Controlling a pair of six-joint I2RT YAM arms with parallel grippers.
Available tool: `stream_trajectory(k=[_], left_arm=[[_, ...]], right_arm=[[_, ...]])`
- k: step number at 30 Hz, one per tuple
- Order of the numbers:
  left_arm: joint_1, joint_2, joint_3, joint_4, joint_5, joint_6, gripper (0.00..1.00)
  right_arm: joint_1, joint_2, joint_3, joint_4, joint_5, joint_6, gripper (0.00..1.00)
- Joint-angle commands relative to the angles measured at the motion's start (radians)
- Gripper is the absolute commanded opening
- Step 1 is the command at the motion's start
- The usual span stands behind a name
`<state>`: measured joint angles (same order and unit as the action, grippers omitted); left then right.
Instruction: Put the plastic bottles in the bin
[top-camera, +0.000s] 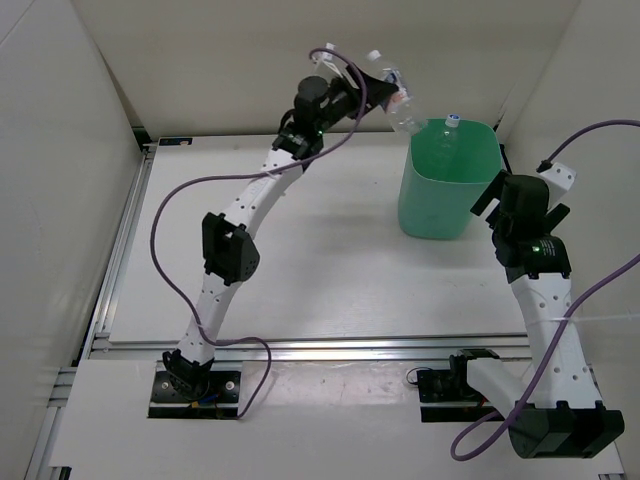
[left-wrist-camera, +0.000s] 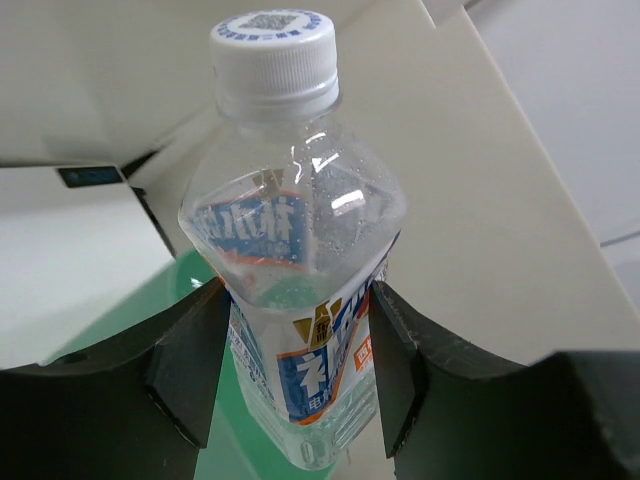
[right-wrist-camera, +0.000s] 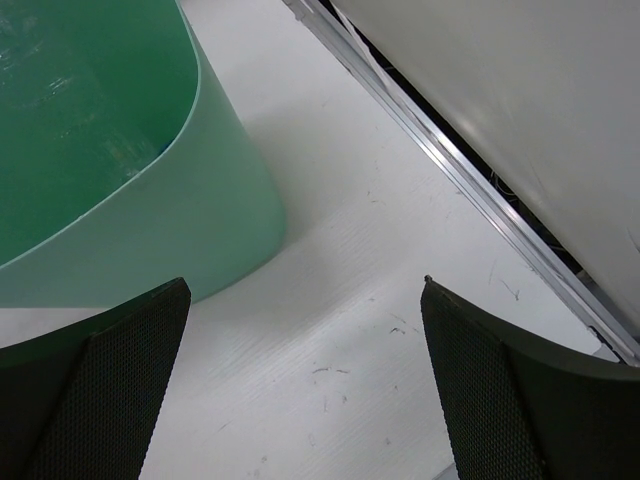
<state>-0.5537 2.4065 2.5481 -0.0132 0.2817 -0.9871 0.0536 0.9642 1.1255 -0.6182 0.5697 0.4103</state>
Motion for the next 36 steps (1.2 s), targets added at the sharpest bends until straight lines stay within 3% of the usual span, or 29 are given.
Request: stream_trajectory(k=[1, 9, 11, 12, 13, 14, 15, 24, 27, 32, 36], left_arm=[[-0.067, -0.026, 0.012, 0.062, -0.07, 0.067, 0.11], [-0.152, 0.006, 0.012, 0.015, -0.07, 0.185, 0.11], [-0.161, 0.016, -0.005, -0.005, -0.061, 0.214, 0.2], [-0.161, 0.016, -0.005, -0.016, -0.052, 0.223, 0.28], [-0.161, 0.016, -0.014, -0.028, -0.052, 0.232, 0.43], [-0.161, 0.016, -0.014, -0.028, -0.035, 0.232, 0.8], [-0.161, 0.016, -0.025, -0.04, -0.021, 0.248, 0.97], [-0.126, -0.145, -0.198, -0.137, -0.053, 0.386, 1.0], [-0.097, -0.297, -0.392, -0.18, -0.142, 0.45, 1.0], [-0.077, -0.711, -0.852, -0.254, -0.36, 0.53, 1.0], [-0.077, -1.009, -1.191, -0.274, -0.53, 0.49, 1.0]], right_arm=[[-0.003, 0.001, 0.04, 0.052, 0.022, -0.019, 1.0], [-0.003, 0.011, 0.06, 0.052, 0.013, -0.039, 1.0], [-0.003, 0.021, 0.06, 0.052, 0.003, -0.03, 1.0], [-0.003, 0.021, 0.074, 0.052, 0.002, -0.03, 1.0], [-0.003, 0.03, 0.088, 0.052, -0.008, -0.03, 1.0], [-0.003, 0.03, 0.088, 0.052, -0.008, -0.03, 1.0], [-0.003, 0.03, 0.1, 0.043, -0.008, -0.03, 1.0], [-0.003, 0.03, 0.16, -0.026, 0.027, 0.05, 1.0], [-0.003, 0.039, 0.184, -0.026, -0.066, -0.02, 1.0], [-0.003, 0.051, 0.207, -0.012, -0.313, -0.064, 1.0], [0.018, 0.065, 0.246, -0.002, -0.471, -0.129, 1.0]])
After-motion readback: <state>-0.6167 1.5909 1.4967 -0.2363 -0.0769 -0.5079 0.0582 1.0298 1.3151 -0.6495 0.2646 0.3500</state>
